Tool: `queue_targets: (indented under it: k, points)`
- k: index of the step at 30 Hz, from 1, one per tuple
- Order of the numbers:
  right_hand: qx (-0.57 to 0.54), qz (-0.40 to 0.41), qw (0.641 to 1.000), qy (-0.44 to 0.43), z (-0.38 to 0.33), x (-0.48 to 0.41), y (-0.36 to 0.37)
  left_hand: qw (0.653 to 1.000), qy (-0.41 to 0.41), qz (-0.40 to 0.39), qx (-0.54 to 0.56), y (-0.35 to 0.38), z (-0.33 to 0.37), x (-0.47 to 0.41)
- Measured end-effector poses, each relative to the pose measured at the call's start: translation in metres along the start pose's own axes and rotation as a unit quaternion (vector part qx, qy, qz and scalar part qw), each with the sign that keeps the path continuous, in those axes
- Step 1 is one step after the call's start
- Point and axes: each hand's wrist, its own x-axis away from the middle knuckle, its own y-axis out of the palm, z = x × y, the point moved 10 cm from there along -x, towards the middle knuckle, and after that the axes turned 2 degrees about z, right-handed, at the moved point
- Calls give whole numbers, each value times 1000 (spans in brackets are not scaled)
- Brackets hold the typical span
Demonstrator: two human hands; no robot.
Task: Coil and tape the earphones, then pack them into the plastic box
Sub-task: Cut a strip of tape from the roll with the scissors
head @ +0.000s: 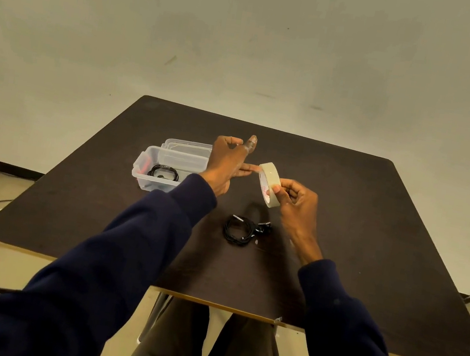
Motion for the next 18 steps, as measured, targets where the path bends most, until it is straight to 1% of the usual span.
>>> queue_targets:
  k: [3,7,10,12,14,16,18]
  points:
    - [-12,5,1000,3,5,-1,2,999,16,24,-12,-5,-3,-1]
    - [-38,19,999,11,7,-1,5,999,29,14,-10,-5,-1,-1]
    - [-109,72,990,52,12,-6,-12,999,38,10,-19,-12,2,-3]
    - [-130,103,981,98,18,-14,-35,999,40,-9,-20,-15,0,-1]
    - [-118,104,977,147,30,-22,-56,998,44,-36,-23,-15,-5,3]
    - [-69,91,983,145,38,-29,-72,997,43,-62,-17,-13,-9,10]
    - [-10,99,984,144,45,-32,-90,995,38,-86,-21,-5,-13,15]
